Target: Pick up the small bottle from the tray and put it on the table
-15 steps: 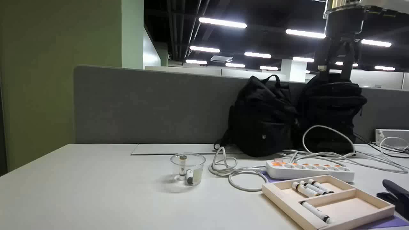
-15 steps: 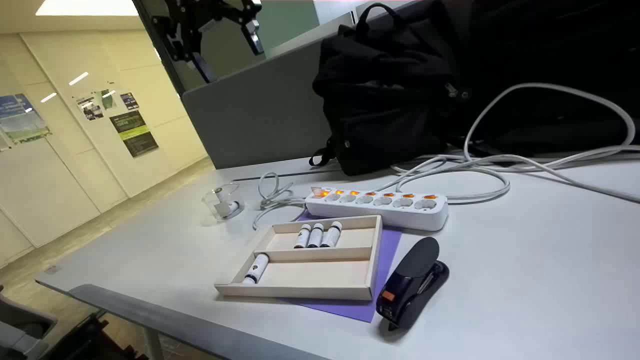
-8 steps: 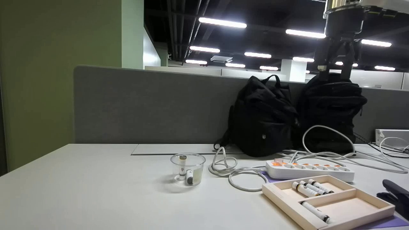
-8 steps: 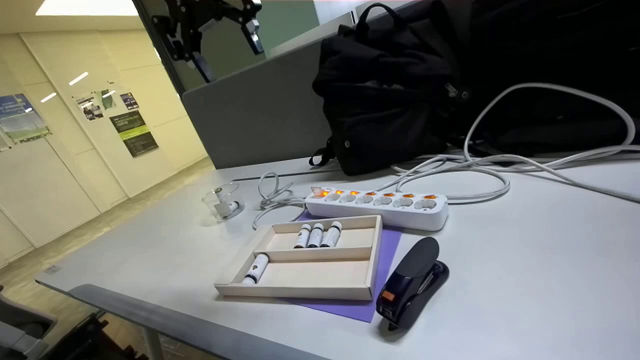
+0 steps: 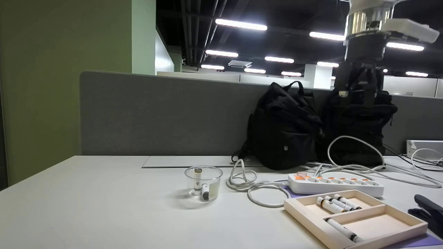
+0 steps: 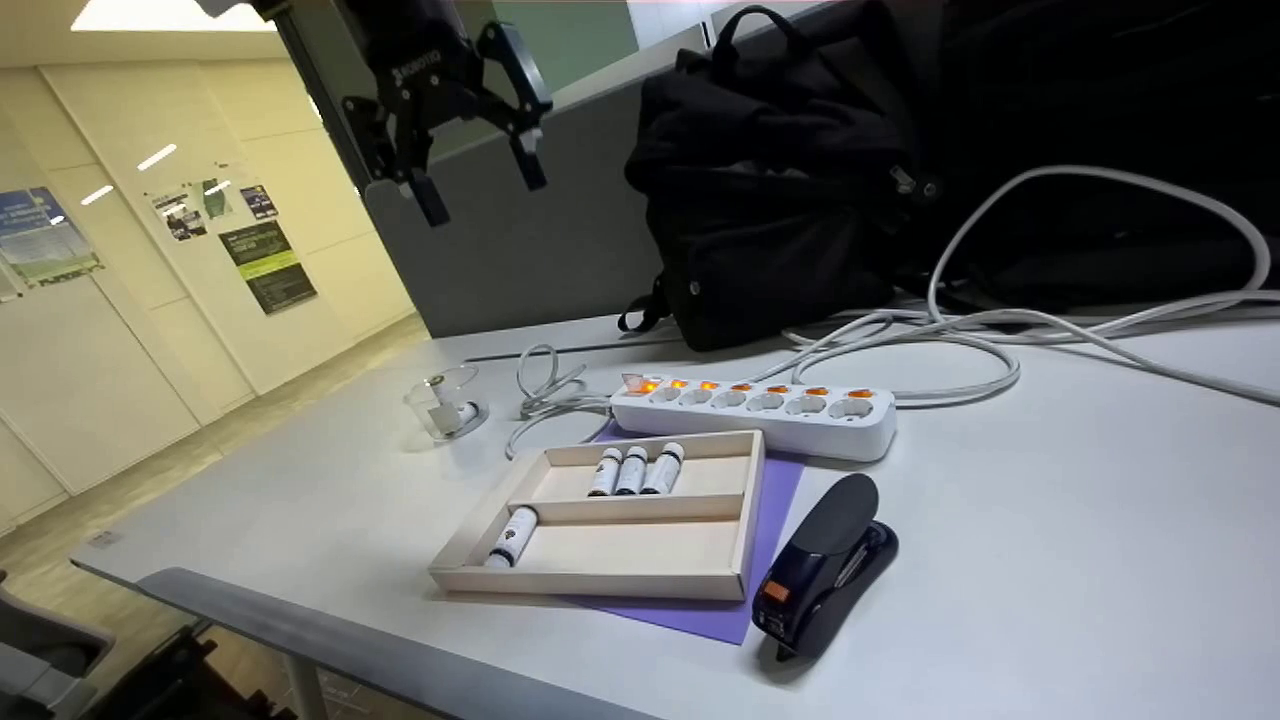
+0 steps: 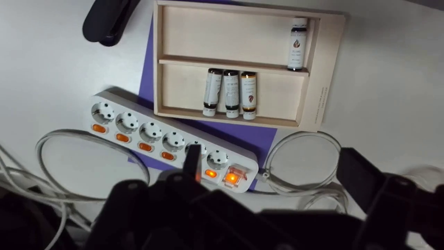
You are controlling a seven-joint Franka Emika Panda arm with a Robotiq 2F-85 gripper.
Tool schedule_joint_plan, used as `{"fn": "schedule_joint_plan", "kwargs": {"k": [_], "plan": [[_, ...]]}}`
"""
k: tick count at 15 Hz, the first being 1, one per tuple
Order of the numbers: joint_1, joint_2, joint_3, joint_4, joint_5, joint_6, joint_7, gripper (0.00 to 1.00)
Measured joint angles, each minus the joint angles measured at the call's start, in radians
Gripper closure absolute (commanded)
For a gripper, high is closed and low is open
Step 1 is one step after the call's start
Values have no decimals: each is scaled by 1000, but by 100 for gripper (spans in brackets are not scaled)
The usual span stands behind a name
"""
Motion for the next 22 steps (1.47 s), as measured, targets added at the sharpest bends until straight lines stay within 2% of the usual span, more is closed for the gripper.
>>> {"fn": "schedule_joint_plan", "kwargs": {"k": [9, 16, 22], "plan": [[-17, 367, -7, 12, 68, 19, -41, 0], [-19, 373, 2, 11, 86, 26, -61, 0], [-35, 462, 18, 5, 174, 116, -192, 0]]}}
